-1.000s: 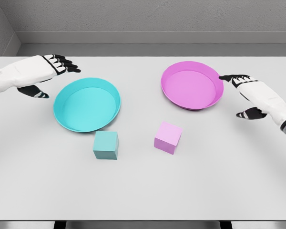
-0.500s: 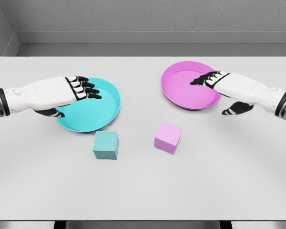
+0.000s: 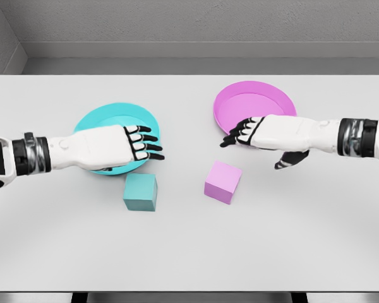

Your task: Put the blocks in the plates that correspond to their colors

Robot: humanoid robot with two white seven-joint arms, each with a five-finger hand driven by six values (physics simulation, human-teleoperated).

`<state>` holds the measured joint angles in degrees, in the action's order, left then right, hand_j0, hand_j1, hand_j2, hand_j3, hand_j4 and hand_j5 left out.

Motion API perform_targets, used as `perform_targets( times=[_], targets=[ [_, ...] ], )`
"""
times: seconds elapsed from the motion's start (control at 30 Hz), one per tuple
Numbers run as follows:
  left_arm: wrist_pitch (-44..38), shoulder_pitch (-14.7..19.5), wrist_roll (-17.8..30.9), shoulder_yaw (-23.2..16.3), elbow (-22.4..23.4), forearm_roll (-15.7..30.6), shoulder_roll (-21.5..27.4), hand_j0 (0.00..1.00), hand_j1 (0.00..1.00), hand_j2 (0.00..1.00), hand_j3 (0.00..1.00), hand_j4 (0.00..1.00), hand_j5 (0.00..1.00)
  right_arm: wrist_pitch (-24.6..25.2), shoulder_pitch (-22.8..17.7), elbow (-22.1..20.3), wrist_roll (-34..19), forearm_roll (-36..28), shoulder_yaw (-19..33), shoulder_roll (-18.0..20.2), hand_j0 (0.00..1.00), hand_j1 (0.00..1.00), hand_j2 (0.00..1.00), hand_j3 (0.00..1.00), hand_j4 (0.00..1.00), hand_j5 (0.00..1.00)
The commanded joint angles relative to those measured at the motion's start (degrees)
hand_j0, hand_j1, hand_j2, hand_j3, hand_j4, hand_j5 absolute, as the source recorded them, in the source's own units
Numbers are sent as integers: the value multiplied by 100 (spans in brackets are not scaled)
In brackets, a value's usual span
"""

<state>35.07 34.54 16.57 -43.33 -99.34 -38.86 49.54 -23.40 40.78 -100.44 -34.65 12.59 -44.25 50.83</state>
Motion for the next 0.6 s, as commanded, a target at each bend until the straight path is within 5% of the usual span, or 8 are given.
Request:
perform_targets(
  times=[0.0,0.13,0.57],
  targets=[
    [-7,9,118,-114,-85,-306,-58,100,100,100,100,100,100,-42,53,-2,-35,-20,-233,-205,100,100,100,100,100,100],
    [-7,44,127,-334,-138,-772,-102,100,100,100,100,100,100,-42,141,-2,-35,-20,-462,-390,100,100,100,100,100,100],
    [-7,0,136,-466,-217,-931,-234,100,100,100,100,100,100,345,150,25,-35,-11,-814,-495,100,100,100,100,100,100]
  ],
)
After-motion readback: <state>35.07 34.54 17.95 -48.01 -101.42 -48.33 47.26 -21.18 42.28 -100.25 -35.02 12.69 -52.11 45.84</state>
